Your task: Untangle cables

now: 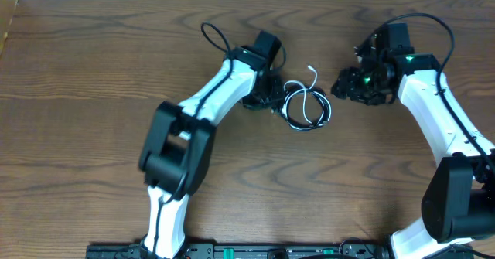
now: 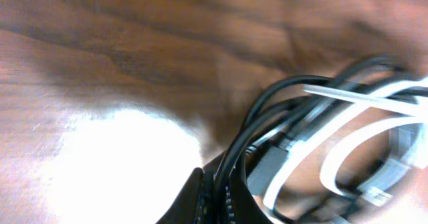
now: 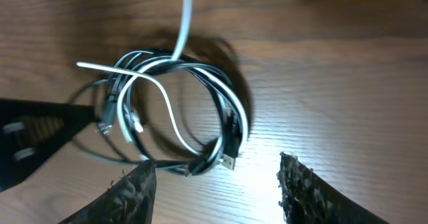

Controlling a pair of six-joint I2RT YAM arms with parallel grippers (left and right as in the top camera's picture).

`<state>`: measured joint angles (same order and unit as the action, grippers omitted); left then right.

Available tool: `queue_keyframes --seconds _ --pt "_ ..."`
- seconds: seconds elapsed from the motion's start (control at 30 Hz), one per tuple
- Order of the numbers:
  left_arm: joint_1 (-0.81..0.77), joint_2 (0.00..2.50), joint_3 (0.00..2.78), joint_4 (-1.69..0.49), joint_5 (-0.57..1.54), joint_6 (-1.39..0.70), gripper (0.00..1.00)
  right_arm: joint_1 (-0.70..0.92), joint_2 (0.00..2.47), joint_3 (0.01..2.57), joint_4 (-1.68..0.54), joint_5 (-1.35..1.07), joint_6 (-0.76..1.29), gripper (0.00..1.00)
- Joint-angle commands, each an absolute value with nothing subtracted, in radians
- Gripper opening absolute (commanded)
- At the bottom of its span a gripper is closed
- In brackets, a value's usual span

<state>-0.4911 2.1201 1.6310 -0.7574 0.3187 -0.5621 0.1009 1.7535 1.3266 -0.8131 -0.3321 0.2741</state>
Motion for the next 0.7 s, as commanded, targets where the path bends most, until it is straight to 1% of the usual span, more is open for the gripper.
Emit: queue_keyframes --seconds 0.0,0.2,0.4,0.5,0.67 --pt "-0.501 1.955 1.639 -0.738 0.395 -0.484 0.07 0.127 1.754 1.325 -0.792 -0.399 0.234 0.56" --pt "-0.501 1.874 1.639 -0.756 0.499 -0.437 0.07 0.144 1.754 1.325 -0.701 -0.510 0.212 0.53" --pt "-0.490 1.873 1.639 -0.762 0.638 -0.392 0.07 0.146 1.754 1.325 -0.642 -0.687 0.059 0.53" --pt "-0.476 1.873 1.639 -0.762 0.687 -0.392 0.07 0.150 1.755 1.325 -0.643 -0.714 0.001 0.53" --pt "-0.440 1.873 1.639 -0.762 0.795 -0.393 0.07 0.152 1.759 1.325 -0.628 -0.714 -0.009 0.51"
